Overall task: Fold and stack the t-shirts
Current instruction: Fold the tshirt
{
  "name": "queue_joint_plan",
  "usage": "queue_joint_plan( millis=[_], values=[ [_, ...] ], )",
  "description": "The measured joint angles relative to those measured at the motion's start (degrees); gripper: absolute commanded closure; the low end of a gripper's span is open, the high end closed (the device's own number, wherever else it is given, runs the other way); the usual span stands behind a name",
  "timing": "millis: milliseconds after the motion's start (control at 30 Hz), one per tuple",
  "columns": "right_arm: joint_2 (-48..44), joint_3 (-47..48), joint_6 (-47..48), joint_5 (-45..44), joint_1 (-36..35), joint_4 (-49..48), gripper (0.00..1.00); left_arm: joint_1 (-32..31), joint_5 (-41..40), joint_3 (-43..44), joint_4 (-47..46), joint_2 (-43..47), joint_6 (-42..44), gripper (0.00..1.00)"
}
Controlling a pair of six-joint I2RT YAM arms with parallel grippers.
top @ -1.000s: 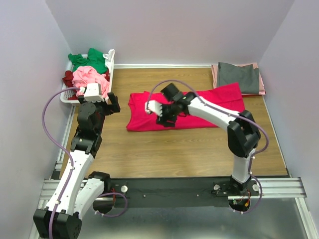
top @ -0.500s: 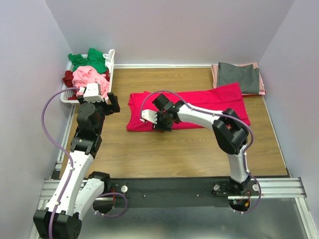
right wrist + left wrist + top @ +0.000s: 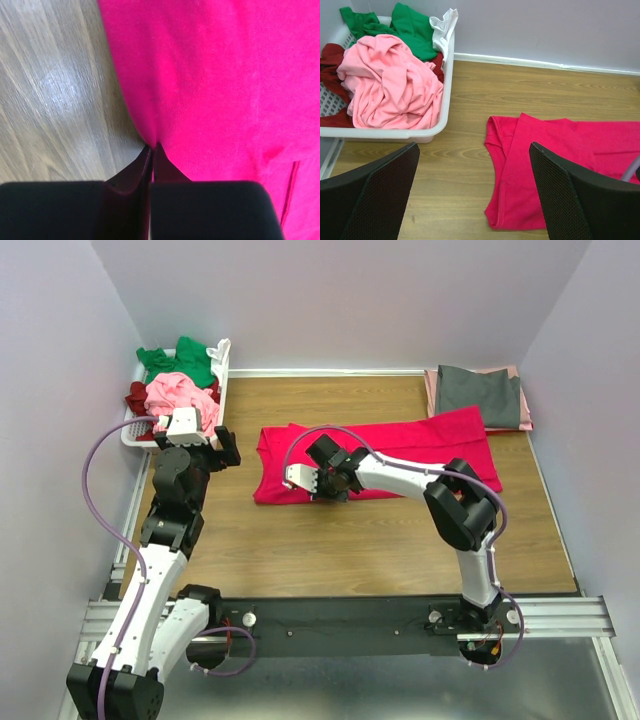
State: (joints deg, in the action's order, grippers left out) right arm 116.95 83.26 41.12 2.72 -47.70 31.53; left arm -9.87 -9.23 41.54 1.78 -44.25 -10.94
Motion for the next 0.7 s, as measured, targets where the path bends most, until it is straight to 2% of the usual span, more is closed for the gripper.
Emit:
queue_joint_plan(
  millis=[33,167,300,333,367,400,467,533,700],
  values=[
    [0.00,-0.07,0.07,0.00,-0.07,-0.11,1.00,0.00,0.00,0.00,-0.02,0.07,0.00,0.02],
    [-0.26,-0.57,-1.11,0.11,-1.49,-0.52,1.00,0.00,0.00,0.00,-0.02,0.44,0.00,0.02],
    [-1.27,-2.03,-2.80,2.38,-7.28,-0.61,0.99,0.00,-0.02,0.00,-0.02,0.70,0.00,0.02],
    [-1.27,-2.03,-3.19,3.08,-9.07,-0.66,0.94,0.00,-0.04,0.00,0.00,0.74,0.00,0.02],
    [-1.27,-2.01,-3.72,4.13,-11.87,-0.79,0.76,0.00,-0.09,0.00,0.00,0.87,0.00,0.02],
    [-1.25,-1.95,-4.09,4.79,-14.14,-0.68,0.64,0.00,-0.11,0.00,0.00,0.98,0.00,0.02],
    [-0.44,-0.26,-4.98,6.58,-18.16,1.05,0.46,0.00,-0.39,0.00,0.02,1.46,0.00,0.02],
    [0.87,2.12,-5.44,8.20,-20.72,2.21,0.40,0.00,-0.79,0.00,0.04,1.97,0.00,0.02],
    [1.29,5.62,-5.62,8.11,-19.39,4.70,0.39,0.00,-2.38,0.00,0.02,3.93,-0.02,0.02]
  ],
)
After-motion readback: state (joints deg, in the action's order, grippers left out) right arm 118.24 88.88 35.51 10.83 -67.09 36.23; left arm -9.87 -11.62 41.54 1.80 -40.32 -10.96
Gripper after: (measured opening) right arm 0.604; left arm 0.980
